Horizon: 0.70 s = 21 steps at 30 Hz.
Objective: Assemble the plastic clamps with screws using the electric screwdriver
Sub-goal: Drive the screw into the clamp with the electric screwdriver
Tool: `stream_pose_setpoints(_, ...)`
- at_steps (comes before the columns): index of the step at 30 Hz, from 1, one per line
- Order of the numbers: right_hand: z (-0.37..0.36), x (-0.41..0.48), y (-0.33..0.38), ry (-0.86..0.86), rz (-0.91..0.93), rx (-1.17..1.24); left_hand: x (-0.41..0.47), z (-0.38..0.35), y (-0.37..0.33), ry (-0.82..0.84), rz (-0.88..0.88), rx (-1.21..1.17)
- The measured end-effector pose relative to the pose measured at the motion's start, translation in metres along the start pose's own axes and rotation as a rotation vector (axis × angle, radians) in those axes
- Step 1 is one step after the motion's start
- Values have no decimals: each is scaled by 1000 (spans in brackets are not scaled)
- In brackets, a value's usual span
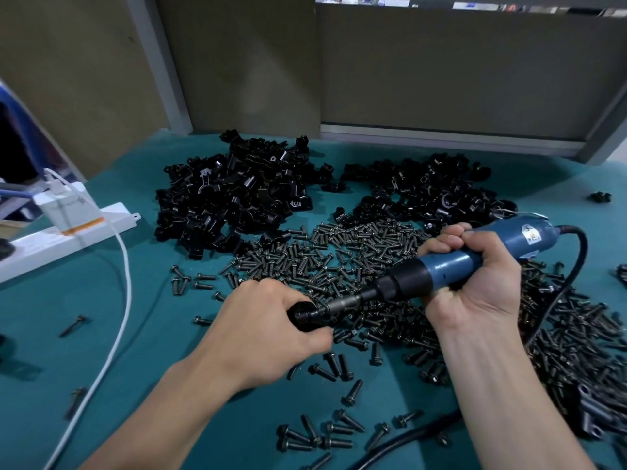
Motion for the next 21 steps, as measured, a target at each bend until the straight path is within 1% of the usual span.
stream_pose_setpoints(2,2,0,-1,-23,-1,31,0,-1,-1,16,6,-26)
stream_pose_setpoints(5,4,1,-1,-39,-5,10,1,0,0,-14,-1,17)
stream_pose_setpoints(11,-1,3,5,25,45,-138,-1,4,-2,-184,-92,309)
stream_pose_setpoints(14,-4,2,11,56,117,-246,-2,13,-4,-298,-137,362)
stream_pose_setpoints(15,-5,1,13,62,136,-276,-3,18,-5,-346,-131,334)
stream_pose_setpoints(17,-6,0,13,67,139,-272,-3,26,-2,-393,-27,216)
stream_pose_setpoints(18,-6,0,13,66,130,-252,-1,26,3,-366,46,142)
stream_pose_setpoints(19,-7,0,13,63,119,-237,2,24,8,-300,108,47)
stream_pose_setpoints(20,-7,-1,13,59,107,-236,4,21,12,-222,154,-83)
stream_pose_setpoints(21,-7,-1,12,54,95,-242,4,21,14,-178,181,-209)
Point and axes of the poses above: each hand's wrist, its own x-axis towards the middle knuckle, its own z-axis out of the back of the hand, y = z × x, the point moved 6 cm from there along x, towards the middle knuckle, and after that the axes turned 12 degrees about z, right-handed, at the moved point
